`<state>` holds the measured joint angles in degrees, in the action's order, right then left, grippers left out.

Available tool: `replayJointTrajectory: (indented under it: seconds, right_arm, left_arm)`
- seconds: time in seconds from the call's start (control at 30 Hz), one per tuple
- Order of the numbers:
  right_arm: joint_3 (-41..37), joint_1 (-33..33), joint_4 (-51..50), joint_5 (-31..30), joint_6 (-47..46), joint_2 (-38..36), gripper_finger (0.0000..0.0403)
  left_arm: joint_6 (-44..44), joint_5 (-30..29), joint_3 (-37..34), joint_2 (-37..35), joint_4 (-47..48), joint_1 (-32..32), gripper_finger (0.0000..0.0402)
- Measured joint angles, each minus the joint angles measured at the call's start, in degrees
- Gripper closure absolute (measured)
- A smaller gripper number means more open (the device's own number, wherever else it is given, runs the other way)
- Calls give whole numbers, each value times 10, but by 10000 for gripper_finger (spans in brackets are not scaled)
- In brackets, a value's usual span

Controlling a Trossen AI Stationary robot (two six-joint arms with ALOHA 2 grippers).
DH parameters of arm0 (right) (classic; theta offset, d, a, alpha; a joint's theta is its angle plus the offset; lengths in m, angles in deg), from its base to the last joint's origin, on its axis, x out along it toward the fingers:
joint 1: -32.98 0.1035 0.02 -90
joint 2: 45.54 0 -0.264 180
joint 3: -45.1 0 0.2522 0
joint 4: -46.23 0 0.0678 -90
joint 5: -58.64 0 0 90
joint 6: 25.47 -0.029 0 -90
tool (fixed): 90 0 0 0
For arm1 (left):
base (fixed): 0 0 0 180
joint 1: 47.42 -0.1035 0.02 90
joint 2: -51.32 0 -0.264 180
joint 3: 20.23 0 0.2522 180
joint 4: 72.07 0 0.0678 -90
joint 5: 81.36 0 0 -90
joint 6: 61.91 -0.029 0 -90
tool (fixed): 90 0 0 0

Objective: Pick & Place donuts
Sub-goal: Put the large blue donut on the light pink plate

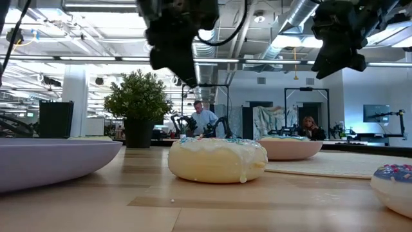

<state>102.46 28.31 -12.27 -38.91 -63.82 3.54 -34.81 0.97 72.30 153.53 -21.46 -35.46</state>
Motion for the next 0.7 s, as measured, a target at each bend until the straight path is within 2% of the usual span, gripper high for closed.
replayJointTrajectory:
  seconds: [0.13,0.3,0.5,0.7]
  right_arm:
    - [0,3,-12,1,-16,0,290]
    - [0,46,-86,3,-120,0,290]
    - [0,178,-131,-21,-317,4,290]
    - [13,322,-135,-24,-513,72,290]
  left_arm:
    - [-25,3,0,0,-25,-11,393]
    - [-72,-3,-26,0,-14,3,401]
    - [-73,-3,-104,-27,-18,37,401]
    - [-29,-5,-244,-135,-103,58,401]
